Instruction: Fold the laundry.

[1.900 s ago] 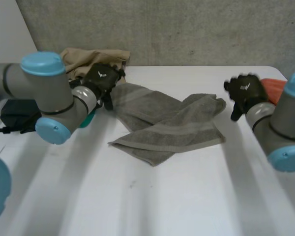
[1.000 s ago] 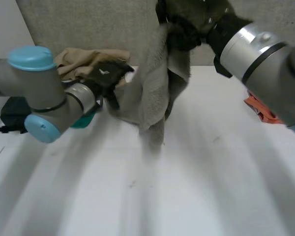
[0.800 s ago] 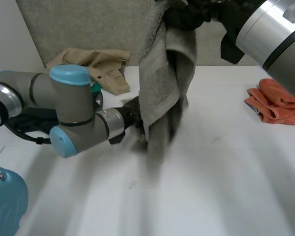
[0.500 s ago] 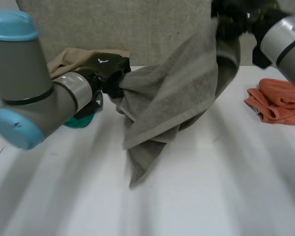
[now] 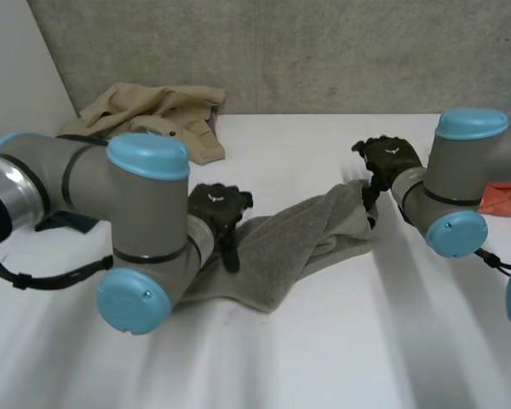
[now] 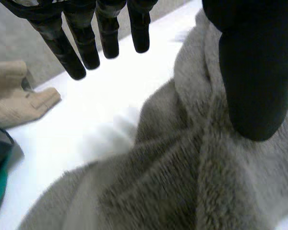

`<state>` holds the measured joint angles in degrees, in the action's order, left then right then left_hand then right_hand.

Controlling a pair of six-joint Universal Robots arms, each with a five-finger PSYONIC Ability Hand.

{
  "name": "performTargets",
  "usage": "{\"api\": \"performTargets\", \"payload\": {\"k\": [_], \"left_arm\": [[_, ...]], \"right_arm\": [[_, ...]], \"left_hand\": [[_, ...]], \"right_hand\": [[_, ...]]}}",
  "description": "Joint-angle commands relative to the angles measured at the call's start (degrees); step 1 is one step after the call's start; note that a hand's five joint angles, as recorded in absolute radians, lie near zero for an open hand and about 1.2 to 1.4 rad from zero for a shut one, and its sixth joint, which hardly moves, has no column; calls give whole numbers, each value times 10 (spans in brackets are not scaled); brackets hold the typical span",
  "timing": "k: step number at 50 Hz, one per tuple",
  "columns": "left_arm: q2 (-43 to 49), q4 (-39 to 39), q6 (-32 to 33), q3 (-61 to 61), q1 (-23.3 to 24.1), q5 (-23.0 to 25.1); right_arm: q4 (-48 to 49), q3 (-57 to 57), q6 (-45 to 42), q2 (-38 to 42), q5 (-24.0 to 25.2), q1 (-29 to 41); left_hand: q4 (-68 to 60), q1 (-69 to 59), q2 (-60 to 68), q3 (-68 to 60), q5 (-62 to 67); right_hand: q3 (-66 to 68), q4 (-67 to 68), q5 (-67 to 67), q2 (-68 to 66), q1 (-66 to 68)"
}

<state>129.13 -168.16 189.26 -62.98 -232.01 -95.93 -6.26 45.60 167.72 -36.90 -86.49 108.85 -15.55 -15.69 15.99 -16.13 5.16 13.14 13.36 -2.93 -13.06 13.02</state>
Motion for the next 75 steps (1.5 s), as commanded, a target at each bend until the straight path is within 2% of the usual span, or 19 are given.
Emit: {"api": "performTargets", "payload": {"k": [1, 6, 11, 21, 27, 35, 38, 42, 43, 46, 50, 51, 53, 56, 61, 65, 66, 70, 75], "left_arm": [[-80, -5, 2, -57, -36, 29], [-159, -24, 1, -134, -84, 43], [-213, -25, 27, -215, -147, 96], [-182, -43, 155, -281, -225, 194], [-136, -84, 185, -253, -217, 204], [-63, -100, 194, -196, -184, 196], [-46, -101, 200, -177, -169, 189], [-34, -101, 199, -160, -153, 174], [-30, -101, 198, -153, -148, 166], [-25, -100, 197, -145, -141, 153], [-22, -98, 195, -135, -132, 132], [-25, -96, 194, -133, -131, 124], [-31, -89, 192, -133, -130, 116], [-60, -73, 188, -138, -129, 103], [-138, -11, 175, -156, -135, 94], [-228, 50, 143, -178, -145, 98], [-269, 70, 128, -185, -150, 103], [-351, 105, 105, -194, -166, 123], [-395, 114, 95, -193, -184, 160]], "right_arm": [[-24, 96, -5, -115, -20, 15], [-26, 196, -40, -220, -13, 24], [-33, 298, -77, -301, 15, 45], [-19, 405, -123, -294, 42, 80], [40, 404, -124, -253, 14, 79], [147, 394, -124, -208, -60, 80], [180, 385, -124, -190, -66, 80], [204, 359, -126, -158, -69, 75], [205, 343, -126, -144, -70, 73], [201, 318, -125, -120, -71, 71], [196, 280, -116, -85, -73, 66], [193, 271, -108, -79, -75, 63], [187, 266, -95, -81, -76, 59], [166, 270, -58, -104, -76, 50], [115, 282, -15, -189, -40, 14], [22, 274, -24, -259, 40, -34], [-22, 260, -34, -279, 82, -56], [-128, 183, -54, -300, 143, -103], [-219, 70, -72, -267, 154, -129]], "left_hand": [[55, 57, -60, 61, -52], [55, 57, -60, 61, -52], [55, 57, -60, 61, -52], [55, 57, -60, 61, -52], [55, 57, -60, 61, -52], [-4, -2, -1, 2, 8], [-88, -86, 83, -82, 91], [-315, -313, 310, -309, 318], [-420, -419, 415, -414, 424], [-532, -530, 527, -526, 536], [-645, -643, 640, -639, 648], [-645, -643, 640, -639, 648], [-645, -643, 640, -639, 648], [-645, -643, 640, -639, 648], [-645, -643, 640, -639, 648], [-645, -643, 640, -639, 648], [-645, -643, 640, -639, 648], [-645, -643, 640, -639, 648], [-645, -643, 640, -639, 648]], "right_hand": [[-31, -34, 29, 31, -30], [-31, -34, 29, 31, -30], [5, 3, -7, -6, 6], [93, 91, -95, -94, 94], [88, 86, -90, -89, 89], [88, 86, -90, -89, 89], [95, 93, -97, -96, 96], [138, 136, -140, -139, 140], [160, 158, -162, -161, 161], [187, 185, -189, -188, 188], [343, 341, -345, -344, 344], [527, 525, -529, -528, 528], [668, 666, -670, -669, 669], [669, 666, -671, -669, 670], [669, 666, -671, -669, 670], [669, 666, -671, -669, 670], [669, 666, -671, -669, 670], [669, 666, -671, -669, 670], [669, 666, -671, -669, 670]]}}
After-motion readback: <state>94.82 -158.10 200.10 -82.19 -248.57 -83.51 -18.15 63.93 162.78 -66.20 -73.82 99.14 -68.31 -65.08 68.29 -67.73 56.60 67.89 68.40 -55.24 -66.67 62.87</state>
